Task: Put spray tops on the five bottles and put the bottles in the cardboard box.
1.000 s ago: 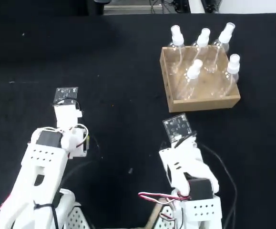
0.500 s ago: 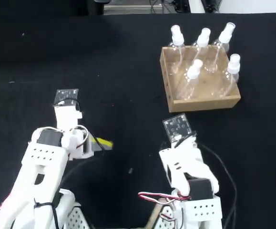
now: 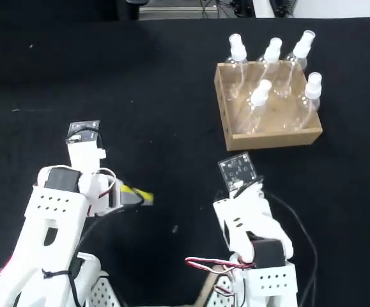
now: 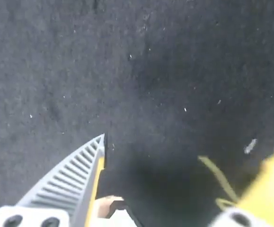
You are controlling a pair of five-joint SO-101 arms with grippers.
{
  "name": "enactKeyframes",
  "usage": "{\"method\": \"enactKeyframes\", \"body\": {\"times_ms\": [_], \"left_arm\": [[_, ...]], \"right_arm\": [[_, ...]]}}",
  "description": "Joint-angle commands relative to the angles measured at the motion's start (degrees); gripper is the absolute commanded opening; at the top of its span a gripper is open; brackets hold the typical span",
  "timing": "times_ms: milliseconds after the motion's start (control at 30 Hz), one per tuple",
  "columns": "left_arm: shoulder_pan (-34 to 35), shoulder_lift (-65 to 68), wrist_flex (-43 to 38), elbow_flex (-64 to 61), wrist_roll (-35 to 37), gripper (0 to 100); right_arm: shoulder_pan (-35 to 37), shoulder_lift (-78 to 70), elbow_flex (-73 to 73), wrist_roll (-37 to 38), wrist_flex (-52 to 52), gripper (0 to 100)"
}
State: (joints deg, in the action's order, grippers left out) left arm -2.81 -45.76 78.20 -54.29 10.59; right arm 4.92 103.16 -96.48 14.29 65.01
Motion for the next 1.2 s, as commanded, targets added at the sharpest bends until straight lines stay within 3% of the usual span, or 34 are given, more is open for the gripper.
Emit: {"method": "enactKeyframes", "body": {"times_ms": [0,100,200,400,567,700,767,900,1167], "left_arm": [[0.48,-0.35,-1.58,2.95,0.35,1],[0.31,-0.09,-2.29,0.66,0.0,11],[0.04,-0.53,-2.37,-1.19,-0.09,2],[-0.13,-2.29,-10.02,-6.55,-0.18,3],[-0.66,-12.22,-18.64,-15.87,-1.41,3],[-2.51,-20.84,-14.24,-19.74,-2.02,3],[-1.54,-24.53,-12.84,-20.88,-2.11,3],[1.54,-31.47,-13.01,-23.96,-2.29,3],[0.4,-46.86,-12.57,-31.34,-9.85,3]], "right_arm": [[-0.7,5.41,0.13,0.09,0.0,1.1],[-1.14,5.41,0.48,-0.09,0.0,1.1],[-2.64,5.32,3.03,-0.26,2.37,1.1],[-4.75,5.32,6.02,-0.26,8.09,1.1],[-5.71,5.32,3.65,-0.26,8.44,1.1],[-6.33,5.32,3.47,-0.26,8.09,1.1],[-10.29,5.32,3.82,-1.14,6.51,1.1],[-20.57,5.41,2.33,-11.16,-1.93,1.1],[-20.92,5.41,0.04,-9.67,-2.2,1.1]]}}
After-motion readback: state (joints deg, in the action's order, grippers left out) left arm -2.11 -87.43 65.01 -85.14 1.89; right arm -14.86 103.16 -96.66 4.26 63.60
